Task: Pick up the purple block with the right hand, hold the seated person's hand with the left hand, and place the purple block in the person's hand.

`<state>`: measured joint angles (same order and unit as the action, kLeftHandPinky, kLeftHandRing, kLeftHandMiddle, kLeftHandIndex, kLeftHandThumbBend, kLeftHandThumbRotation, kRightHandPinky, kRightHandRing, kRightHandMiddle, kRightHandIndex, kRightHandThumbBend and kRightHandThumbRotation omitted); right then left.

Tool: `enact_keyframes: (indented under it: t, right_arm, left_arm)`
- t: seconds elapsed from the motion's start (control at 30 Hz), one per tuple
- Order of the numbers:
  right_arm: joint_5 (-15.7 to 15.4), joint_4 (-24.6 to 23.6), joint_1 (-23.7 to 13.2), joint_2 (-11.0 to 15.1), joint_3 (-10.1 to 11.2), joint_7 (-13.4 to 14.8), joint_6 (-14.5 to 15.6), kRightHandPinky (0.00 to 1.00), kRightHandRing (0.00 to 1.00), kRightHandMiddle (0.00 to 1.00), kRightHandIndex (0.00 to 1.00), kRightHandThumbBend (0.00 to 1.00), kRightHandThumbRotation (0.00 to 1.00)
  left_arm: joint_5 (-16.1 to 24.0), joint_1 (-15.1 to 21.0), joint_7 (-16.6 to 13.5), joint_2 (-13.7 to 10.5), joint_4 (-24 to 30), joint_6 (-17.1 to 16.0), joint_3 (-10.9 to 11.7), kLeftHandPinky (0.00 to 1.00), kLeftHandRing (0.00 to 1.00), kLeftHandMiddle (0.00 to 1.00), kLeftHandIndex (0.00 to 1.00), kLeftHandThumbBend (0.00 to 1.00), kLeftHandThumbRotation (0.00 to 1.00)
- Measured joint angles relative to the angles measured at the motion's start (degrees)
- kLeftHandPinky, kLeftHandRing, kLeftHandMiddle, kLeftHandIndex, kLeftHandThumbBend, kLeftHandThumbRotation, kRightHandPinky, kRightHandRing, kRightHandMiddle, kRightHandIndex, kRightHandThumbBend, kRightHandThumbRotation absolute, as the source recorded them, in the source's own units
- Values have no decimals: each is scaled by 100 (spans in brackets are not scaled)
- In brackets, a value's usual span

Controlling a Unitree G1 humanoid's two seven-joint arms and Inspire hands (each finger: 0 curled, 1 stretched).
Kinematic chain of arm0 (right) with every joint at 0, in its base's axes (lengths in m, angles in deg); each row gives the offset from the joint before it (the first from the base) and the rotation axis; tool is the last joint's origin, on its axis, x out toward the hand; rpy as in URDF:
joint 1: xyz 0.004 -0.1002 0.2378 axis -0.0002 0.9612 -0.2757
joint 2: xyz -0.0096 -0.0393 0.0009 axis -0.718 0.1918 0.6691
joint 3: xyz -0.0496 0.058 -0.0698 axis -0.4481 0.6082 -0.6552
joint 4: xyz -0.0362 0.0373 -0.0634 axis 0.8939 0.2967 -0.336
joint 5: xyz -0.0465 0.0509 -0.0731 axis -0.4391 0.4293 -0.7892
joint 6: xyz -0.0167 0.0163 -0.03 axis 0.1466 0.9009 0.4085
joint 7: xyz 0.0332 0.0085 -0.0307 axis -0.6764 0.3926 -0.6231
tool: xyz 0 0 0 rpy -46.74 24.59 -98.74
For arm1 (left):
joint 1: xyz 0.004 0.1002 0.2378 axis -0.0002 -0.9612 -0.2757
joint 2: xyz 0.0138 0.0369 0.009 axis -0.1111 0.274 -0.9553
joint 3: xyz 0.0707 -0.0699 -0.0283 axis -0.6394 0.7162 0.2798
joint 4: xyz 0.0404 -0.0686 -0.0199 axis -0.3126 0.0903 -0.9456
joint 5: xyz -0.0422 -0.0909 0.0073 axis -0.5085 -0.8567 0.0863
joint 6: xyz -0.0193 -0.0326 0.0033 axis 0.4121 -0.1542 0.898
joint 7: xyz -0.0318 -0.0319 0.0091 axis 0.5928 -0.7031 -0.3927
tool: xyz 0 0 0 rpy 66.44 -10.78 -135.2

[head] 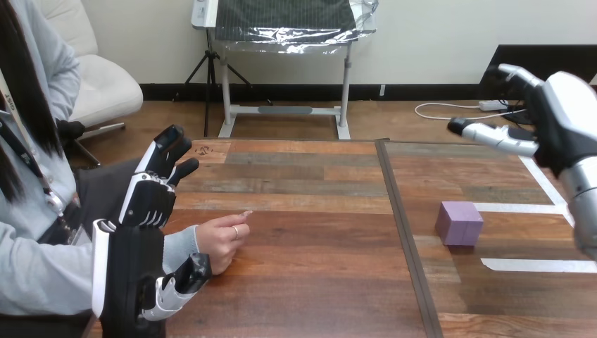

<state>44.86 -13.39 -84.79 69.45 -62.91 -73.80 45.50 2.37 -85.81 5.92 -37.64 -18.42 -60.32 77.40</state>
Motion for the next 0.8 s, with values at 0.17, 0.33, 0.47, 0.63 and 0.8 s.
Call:
enact_keyframes:
  t: [0.17,0.33,0.47,0.63,0.8]
  right_arm:
    - [-48,361,-119,-134,-114,24,7,78,89,87,90,100,82]
    - [-82,629,-185,-261,-225,32,61,79,89,88,90,100,82]
    - [-97,763,-207,-375,-255,31,148,79,89,89,90,100,81]
    - [-98,900,-221,-496,-270,31,254,77,87,88,89,100,80]
    - [-97,992,-224,-606,-271,31,378,76,87,87,88,100,79]
  left_arm:
    - [18,0,-8,3,0,1,14,81,89,91,89,100,79]
    - [96,0,-49,6,1,0,45,80,88,91,88,100,81]
    - [109,0,-61,5,1,-1,53,80,88,91,89,100,81]
    - [111,0,-65,5,1,-2,52,80,89,91,89,100,80]
    - [101,0,-64,2,1,-2,48,81,89,92,89,100,79]
